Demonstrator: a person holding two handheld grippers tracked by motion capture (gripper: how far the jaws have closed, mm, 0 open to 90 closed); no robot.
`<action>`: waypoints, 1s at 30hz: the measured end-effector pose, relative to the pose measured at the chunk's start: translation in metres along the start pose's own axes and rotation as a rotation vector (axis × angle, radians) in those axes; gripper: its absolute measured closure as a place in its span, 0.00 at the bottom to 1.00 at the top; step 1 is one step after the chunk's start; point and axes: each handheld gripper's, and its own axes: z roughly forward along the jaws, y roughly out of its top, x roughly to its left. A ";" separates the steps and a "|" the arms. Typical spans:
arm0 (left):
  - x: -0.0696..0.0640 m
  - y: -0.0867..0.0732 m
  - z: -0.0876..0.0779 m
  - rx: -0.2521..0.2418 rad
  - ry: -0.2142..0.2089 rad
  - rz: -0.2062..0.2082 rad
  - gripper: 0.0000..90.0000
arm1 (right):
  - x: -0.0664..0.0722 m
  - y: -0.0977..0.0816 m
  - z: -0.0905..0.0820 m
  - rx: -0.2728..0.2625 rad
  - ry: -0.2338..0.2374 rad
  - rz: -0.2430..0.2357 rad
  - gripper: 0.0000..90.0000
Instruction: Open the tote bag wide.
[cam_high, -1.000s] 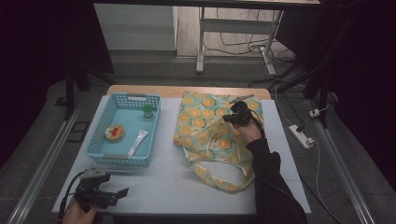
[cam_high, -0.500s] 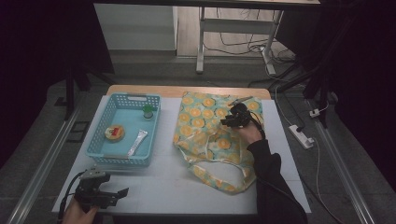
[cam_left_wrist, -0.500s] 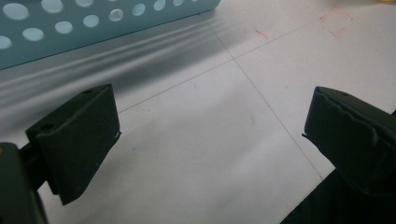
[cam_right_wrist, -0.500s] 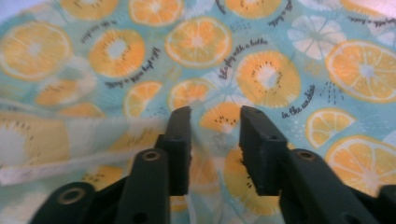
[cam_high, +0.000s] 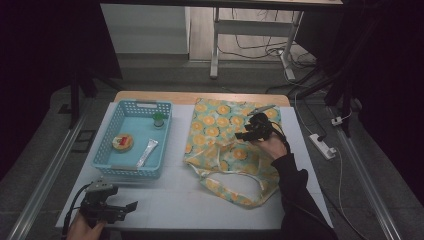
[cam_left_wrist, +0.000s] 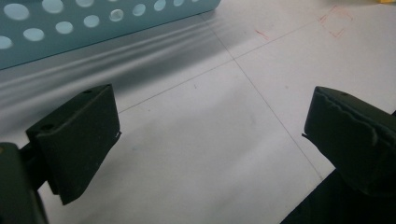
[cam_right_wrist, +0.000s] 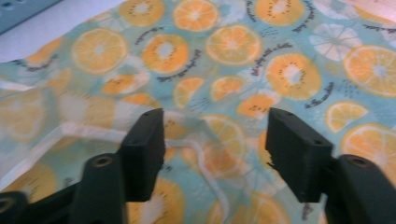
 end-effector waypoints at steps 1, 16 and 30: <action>0.000 0.000 0.000 0.000 0.000 0.000 0.04 | 0.002 -0.001 -0.002 0.000 0.000 -0.001 0.35; 0.000 0.000 0.000 0.000 0.001 -0.001 0.04 | 0.041 -0.023 -0.015 0.033 0.063 -0.058 0.03; 0.000 0.000 0.000 0.001 0.000 0.001 0.04 | 0.060 -0.058 0.001 0.147 0.042 -0.156 0.07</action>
